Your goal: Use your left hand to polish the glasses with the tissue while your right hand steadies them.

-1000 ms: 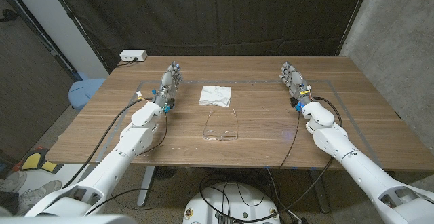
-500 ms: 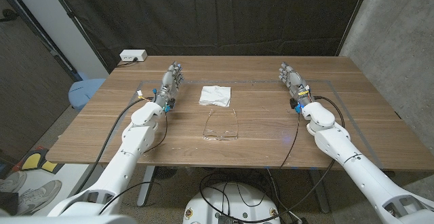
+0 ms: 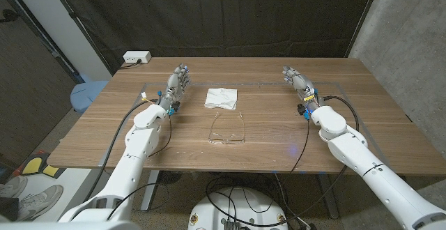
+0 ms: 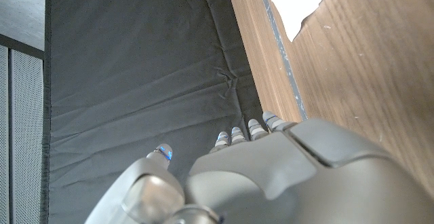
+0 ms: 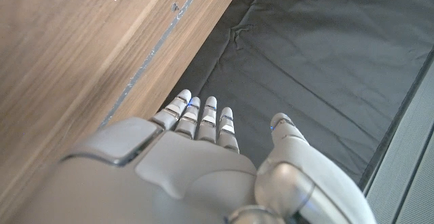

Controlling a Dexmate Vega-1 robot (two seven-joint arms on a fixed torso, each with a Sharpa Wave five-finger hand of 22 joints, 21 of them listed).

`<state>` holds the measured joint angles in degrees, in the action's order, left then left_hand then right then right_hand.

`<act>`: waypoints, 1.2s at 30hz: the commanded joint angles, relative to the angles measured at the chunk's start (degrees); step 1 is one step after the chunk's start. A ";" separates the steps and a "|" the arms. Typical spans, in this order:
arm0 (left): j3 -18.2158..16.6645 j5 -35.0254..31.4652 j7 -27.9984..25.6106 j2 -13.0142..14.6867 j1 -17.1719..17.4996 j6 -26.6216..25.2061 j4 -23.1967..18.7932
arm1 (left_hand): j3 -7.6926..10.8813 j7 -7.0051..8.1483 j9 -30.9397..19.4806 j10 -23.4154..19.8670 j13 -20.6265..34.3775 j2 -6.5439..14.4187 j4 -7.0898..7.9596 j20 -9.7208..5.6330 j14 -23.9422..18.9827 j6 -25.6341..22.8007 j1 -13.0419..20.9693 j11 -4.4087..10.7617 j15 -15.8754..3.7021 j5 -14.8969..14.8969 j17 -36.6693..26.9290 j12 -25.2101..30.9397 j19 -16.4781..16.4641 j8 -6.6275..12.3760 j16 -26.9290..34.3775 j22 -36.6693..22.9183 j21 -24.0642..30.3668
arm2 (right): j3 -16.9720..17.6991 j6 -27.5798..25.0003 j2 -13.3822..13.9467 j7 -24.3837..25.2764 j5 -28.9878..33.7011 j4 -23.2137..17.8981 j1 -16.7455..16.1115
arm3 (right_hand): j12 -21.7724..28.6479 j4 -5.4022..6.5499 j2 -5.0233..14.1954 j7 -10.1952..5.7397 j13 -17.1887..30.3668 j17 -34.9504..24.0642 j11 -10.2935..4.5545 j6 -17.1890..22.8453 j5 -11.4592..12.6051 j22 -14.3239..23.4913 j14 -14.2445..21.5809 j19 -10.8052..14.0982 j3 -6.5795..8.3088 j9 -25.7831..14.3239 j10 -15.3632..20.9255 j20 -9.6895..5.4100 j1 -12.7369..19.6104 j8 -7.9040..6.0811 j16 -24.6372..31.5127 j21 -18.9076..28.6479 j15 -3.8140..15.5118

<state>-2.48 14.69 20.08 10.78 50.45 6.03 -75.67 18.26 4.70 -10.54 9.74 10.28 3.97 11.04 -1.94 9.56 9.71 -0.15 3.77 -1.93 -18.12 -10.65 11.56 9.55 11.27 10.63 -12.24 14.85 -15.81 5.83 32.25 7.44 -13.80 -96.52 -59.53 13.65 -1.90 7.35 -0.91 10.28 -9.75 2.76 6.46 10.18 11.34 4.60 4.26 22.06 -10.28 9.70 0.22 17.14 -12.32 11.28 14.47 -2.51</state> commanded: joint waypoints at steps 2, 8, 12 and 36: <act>-1.65 -2.38 3.11 -1.19 0.03 -1.40 -0.67 | 0.12 0.49 -0.08 10.54 0.13 5.54 -0.31 0.05 11.30 13.63 0.54 0.00 -1.17 -0.20 0.05 0.41 3.71 0.47 0.51 -0.11 0.41 | -1.50 -4.43 5.39 5.39 10.13 -10.49 -4.40 | 0.46 -0.62 0.12 0.00 0.19 -0.23 0.26 1.58 -0.01 0.18 2.05 0.91 0.18 -0.20 1.77 0.38 1.11 -0.56 0.44 0.72 -0.14; -1.61 -2.73 4.30 -1.37 -0.18 -1.72 -0.50 | 0.07 0.75 -0.09 9.81 0.14 5.48 -0.37 0.26 10.80 13.06 0.65 -0.03 -0.88 -0.19 0.10 0.62 3.33 0.55 0.58 -0.06 0.56 | -2.28 -11.88 9.48 6.10 15.19 -17.83 -6.25 | 0.45 -0.84 0.18 -0.12 0.19 -0.23 -0.30 1.86 0.00 0.19 2.72 1.16 0.19 -0.21 2.05 0.45 1.31 -0.49 0.50 0.79 0.00; -1.49 -2.99 5.09 -1.32 -0.45 -1.89 -0.49 | 0.03 1.03 -0.10 8.93 0.16 5.42 -0.43 0.98 10.04 12.38 0.76 -0.31 -0.61 -0.19 0.13 0.87 2.67 0.68 0.72 -0.01 0.83 | -2.77 -15.12 11.66 5.61 17.22 -21.69 -7.25 | 0.38 -0.94 0.21 -0.32 0.19 -0.24 -0.39 1.80 0.01 0.21 2.82 1.18 0.19 -0.22 2.07 0.68 1.40 -0.37 0.42 0.79 0.17; -0.78 -4.01 9.99 -0.35 -4.02 -1.28 3.31 | 0.08 2.00 -0.20 3.40 0.27 5.09 -0.81 4.92 4.92 7.77 1.53 -1.99 1.95 -0.12 0.19 1.99 -1.27 1.21 1.33 0.29 2.36 | -13.46 -33.87 17.07 4.55 36.26 -37.22 -6.53 | 0.23 -1.05 1.54 -1.19 0.19 -0.46 -1.99 2.12 0.14 0.28 3.82 1.74 0.36 -0.28 3.22 0.96 1.89 0.22 0.21 0.88 1.79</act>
<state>-3.54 11.09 27.83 10.14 48.23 4.16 -74.71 18.20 6.45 -10.53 9.94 10.27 4.13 10.49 2.13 9.91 9.82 1.20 2.10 -0.61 -18.12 -10.39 13.03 8.59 12.31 11.51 -11.98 16.77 -23.91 -19.46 47.08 14.11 14.38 -127.23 -67.41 13.65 -2.61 8.45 -1.64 10.27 -10.01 1.06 8.40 10.14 11.33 8.11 5.50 22.30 -10.27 12.69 1.03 18.86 -12.32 11.28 15.03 -1.04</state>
